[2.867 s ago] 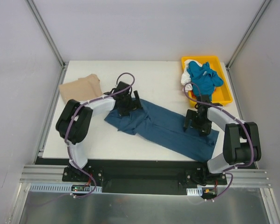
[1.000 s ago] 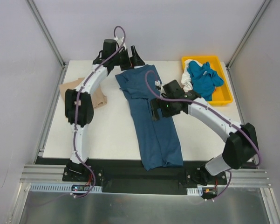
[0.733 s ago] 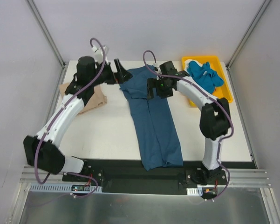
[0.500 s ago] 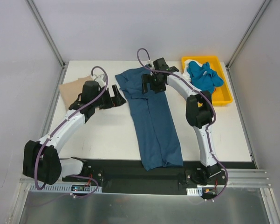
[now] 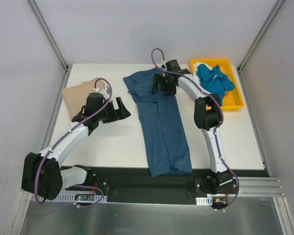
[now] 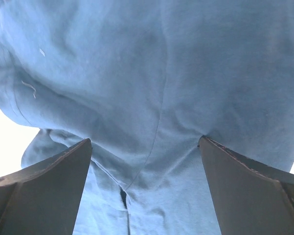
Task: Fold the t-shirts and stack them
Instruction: Rotate the tshirt 90 degrees, then grab the bottom of the folded rectangular tshirt with both arms
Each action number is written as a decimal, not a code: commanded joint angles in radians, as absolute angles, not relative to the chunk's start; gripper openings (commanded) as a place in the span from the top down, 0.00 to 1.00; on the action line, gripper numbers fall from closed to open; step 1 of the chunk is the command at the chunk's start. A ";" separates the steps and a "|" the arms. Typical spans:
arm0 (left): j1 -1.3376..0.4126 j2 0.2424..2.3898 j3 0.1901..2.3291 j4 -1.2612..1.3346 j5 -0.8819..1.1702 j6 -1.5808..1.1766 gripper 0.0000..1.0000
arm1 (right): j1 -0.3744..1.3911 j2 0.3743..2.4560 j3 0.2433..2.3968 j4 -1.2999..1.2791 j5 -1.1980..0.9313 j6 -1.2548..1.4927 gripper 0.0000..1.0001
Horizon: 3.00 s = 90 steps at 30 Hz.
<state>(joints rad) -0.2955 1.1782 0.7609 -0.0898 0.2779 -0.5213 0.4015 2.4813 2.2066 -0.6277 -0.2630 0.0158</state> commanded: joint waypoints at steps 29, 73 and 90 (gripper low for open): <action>-0.316 1.049 0.554 -0.092 0.434 -0.624 0.01 | 0.393 2.212 2.025 -0.561 -0.233 0.160 0.03; -0.673 1.236 0.508 -0.043 0.417 -0.868 0.19 | 0.463 0.988 0.709 -0.296 -0.097 0.175 0.03; -1.029 1.515 0.601 0.156 0.529 -0.985 0.52 | 0.463 0.795 0.603 -0.399 -0.063 0.169 0.03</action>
<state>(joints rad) -0.9855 1.4357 0.5549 0.0704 0.5087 -0.9291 0.4606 0.8486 0.6041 -0.3782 -0.0845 0.1680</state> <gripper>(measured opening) 0.551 0.966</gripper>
